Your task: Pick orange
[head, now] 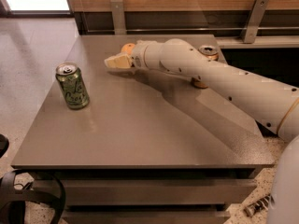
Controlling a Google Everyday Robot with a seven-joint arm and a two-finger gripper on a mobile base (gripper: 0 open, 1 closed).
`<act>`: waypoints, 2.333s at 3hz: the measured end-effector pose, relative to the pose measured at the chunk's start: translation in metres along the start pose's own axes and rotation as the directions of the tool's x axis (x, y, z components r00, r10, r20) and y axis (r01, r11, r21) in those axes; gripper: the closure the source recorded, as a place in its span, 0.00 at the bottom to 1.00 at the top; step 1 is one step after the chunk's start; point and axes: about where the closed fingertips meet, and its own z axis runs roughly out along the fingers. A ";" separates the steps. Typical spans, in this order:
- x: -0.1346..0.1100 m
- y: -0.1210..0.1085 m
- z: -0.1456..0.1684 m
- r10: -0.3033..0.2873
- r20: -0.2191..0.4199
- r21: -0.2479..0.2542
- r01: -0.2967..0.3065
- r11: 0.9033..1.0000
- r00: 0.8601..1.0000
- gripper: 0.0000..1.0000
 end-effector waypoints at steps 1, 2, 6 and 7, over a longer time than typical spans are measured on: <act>0.000 0.002 0.001 0.000 -0.001 -0.003 0.000 1.000 1.000 0.40; 0.000 0.004 0.003 -0.001 -0.001 -0.006 0.001 1.000 1.000 0.64; -0.021 0.008 -0.003 -0.028 0.025 -0.030 0.029 0.999 0.999 1.00; -0.055 0.007 -0.022 -0.085 0.067 -0.022 0.087 0.996 0.994 1.00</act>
Offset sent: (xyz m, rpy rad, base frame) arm -0.0006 0.0022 -0.0003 -0.0001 0.0008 0.0031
